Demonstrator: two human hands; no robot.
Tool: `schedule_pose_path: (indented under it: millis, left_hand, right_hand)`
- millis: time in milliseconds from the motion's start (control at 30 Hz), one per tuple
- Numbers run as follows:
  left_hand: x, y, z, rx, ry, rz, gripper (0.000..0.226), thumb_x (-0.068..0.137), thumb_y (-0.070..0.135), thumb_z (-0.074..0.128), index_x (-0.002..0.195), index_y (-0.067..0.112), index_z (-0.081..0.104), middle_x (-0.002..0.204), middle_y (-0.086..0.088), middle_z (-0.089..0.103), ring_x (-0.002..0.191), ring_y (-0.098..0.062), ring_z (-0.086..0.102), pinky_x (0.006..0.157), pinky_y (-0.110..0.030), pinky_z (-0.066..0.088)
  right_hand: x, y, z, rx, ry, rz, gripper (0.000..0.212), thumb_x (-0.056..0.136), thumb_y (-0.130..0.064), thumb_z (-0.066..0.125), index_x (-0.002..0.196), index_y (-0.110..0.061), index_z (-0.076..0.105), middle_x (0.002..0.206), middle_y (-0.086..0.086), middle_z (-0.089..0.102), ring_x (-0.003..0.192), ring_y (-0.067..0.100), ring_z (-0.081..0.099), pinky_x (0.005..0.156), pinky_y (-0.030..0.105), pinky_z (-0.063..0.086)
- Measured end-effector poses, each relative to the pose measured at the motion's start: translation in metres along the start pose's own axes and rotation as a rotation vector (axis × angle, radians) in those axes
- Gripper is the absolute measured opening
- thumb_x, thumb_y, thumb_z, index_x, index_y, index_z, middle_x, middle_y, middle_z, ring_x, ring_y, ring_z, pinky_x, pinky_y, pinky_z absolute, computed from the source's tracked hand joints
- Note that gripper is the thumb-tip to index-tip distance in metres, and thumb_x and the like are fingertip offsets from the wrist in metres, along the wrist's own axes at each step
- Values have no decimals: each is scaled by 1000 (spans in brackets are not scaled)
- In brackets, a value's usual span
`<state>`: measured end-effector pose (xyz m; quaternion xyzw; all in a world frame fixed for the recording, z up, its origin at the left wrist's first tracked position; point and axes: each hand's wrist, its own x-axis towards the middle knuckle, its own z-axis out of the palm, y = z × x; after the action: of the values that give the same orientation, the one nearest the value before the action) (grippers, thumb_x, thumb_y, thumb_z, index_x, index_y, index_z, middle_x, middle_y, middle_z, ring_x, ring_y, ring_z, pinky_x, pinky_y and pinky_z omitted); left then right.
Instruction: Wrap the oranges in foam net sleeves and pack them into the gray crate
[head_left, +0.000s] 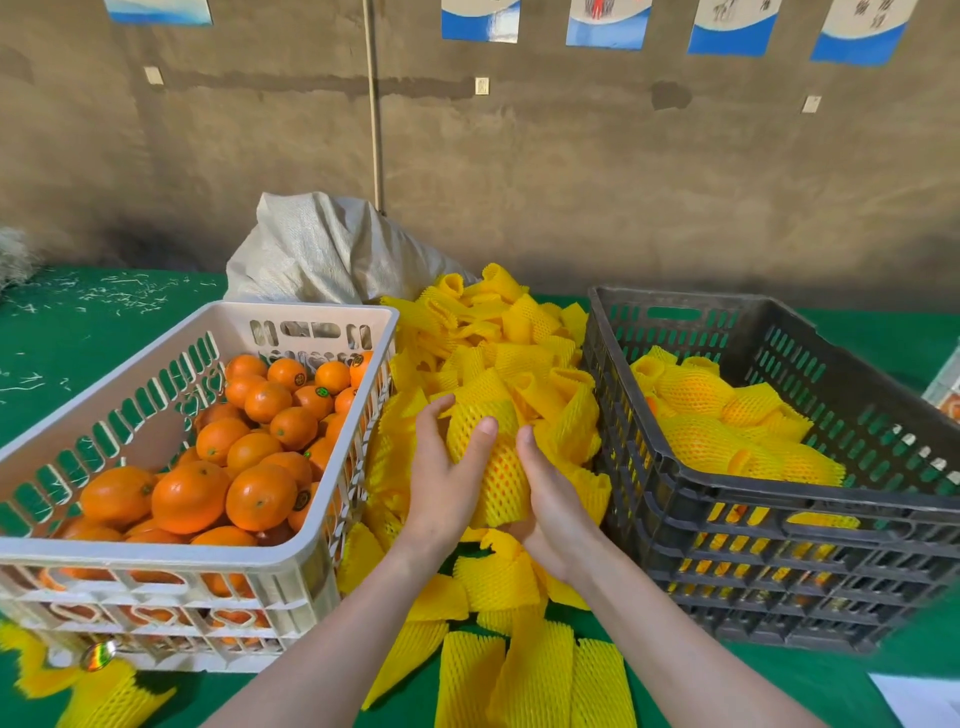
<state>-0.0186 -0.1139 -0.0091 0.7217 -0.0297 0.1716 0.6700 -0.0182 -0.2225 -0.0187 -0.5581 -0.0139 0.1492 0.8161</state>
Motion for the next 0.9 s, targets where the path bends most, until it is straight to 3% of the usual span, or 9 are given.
schedule_pose_path:
  millis: [67, 133, 267, 367, 467, 600, 667, 800, 900]
  left_hand:
    - [1, -1, 0, 1, 23, -9, 77, 70, 64, 48, 133, 22, 36, 113, 28, 41, 103, 23, 44, 75, 3, 35]
    - [3, -1, -2, -7, 11, -141, 84, 71, 66, 47, 139, 18, 36, 115, 19, 46, 111, 3, 49, 82, -9, 38]
    - [6, 1, -7, -377, -309, -495, 73, 71, 58, 57, 134, 20, 50, 125, 4, 63, 113, -16, 60, 88, -32, 52]
    - [6, 3, -6, -504, -271, -493, 67, 70, 40, 69, 130, 14, 55, 118, -3, 68, 107, -20, 65, 79, -29, 56]
    - [7, 3, -1, -618, -165, -515, 54, 69, 38, 67, 115, 12, 63, 100, -5, 72, 91, -19, 69, 71, -30, 55]
    - [7, 6, 6, -728, -155, -508, 49, 73, 42, 58, 112, 13, 63, 98, -5, 74, 88, -18, 71, 68, -29, 59]
    - [8, 13, 13, -705, -217, -480, 51, 74, 46, 54, 115, 16, 62, 105, -4, 73, 92, -16, 71, 65, -26, 59]
    - [13, 29, 35, -656, -325, -476, 66, 81, 60, 37, 136, 23, 47, 129, -1, 61, 115, -18, 61, 89, -34, 52]
    - [15, 35, 65, -452, -351, -286, 43, 97, 47, 30, 130, 26, 51, 125, 5, 63, 110, -11, 62, 93, -31, 50]
  right_hand:
    - [-1, 0, -1, 2, -14, -58, 78, 73, -48, 55, 144, -26, 31, 140, 0, 49, 124, 18, 51, 100, 46, 45]
    - [-2, 0, -1, -66, -23, -152, 73, 74, -39, 60, 141, -26, 35, 140, -2, 49, 124, 14, 52, 102, 41, 45]
    - [-6, 0, -3, -583, 44, -361, 72, 78, -48, 58, 138, -40, 20, 144, -18, 29, 134, 4, 31, 107, 23, 33]
    - [-8, 0, -1, -747, 59, -447, 69, 84, -51, 57, 136, -49, 13, 146, -19, 24, 133, -4, 24, 104, 14, 26]
    - [-8, -1, 0, -906, 54, -523, 69, 90, -43, 57, 142, -44, 12, 147, -15, 23, 129, -8, 22, 97, 4, 24]
    - [-9, -8, -6, -1056, 7, -553, 82, 88, -42, 57, 146, -43, -1, 152, -10, 13, 137, 10, 19, 106, 26, 27]
    - [-10, -20, -13, -1043, 34, -553, 87, 85, -38, 62, 146, -44, 0, 149, -10, 19, 134, 11, 24, 101, 23, 28]
    - [-13, -58, -38, -971, 135, -629, 83, 77, -33, 72, 144, -35, 23, 144, -8, 33, 129, 6, 33, 96, 13, 29]
    - [-19, -86, -64, -807, 227, -633, 75, 69, -40, 71, 133, -38, 32, 126, -18, 42, 112, -2, 45, 82, 7, 40]
